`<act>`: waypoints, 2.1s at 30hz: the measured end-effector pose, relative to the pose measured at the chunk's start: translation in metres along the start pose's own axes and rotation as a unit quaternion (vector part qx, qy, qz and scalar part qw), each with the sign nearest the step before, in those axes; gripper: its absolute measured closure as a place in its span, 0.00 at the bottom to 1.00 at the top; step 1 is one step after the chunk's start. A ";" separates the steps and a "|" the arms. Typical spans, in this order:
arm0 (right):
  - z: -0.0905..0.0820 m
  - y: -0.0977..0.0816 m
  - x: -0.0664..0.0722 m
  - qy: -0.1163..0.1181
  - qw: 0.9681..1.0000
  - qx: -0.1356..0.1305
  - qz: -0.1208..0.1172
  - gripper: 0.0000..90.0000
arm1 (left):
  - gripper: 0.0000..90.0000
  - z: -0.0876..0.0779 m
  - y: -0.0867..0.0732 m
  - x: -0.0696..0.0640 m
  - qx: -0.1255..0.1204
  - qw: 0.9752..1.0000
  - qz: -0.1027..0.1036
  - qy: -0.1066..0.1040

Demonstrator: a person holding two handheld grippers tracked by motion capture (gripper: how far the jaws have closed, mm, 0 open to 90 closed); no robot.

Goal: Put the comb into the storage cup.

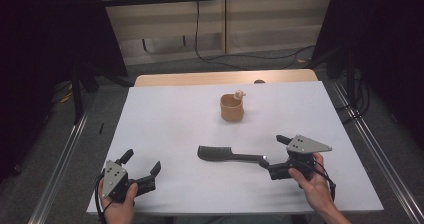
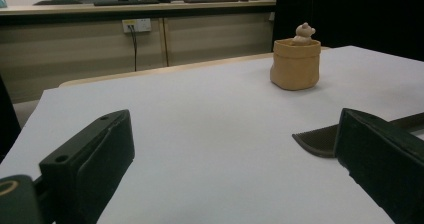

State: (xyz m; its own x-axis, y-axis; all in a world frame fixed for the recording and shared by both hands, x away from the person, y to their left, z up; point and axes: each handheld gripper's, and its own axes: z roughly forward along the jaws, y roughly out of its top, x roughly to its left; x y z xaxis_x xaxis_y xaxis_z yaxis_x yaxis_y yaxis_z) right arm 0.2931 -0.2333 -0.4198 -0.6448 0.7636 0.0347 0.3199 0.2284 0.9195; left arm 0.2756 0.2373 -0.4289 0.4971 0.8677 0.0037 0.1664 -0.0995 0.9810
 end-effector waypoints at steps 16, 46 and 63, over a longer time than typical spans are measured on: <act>0.036 0.013 0.003 0.102 0.988 0.118 -0.008 0.05 | 0.03 -0.001 0.000 0.002 0.001 1.000 0.002 -0.002; 0.103 0.041 0.011 0.164 0.940 0.284 -0.097 0.24 | 0.03 0.001 0.000 0.002 0.002 1.000 -0.004 -0.016; 0.120 0.041 0.013 0.162 0.917 0.341 -0.130 0.53 | 0.03 0.001 -0.001 0.003 0.007 1.000 0.000 -0.017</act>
State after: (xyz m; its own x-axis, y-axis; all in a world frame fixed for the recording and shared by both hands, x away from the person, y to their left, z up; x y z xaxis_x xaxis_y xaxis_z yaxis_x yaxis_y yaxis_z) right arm 0.3813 -0.1419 -0.4287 -0.8978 0.4355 0.0655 0.4147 0.7859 0.4587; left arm 0.2781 0.2389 -0.4299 0.5254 0.8508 -0.0036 0.1791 -0.1065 0.9780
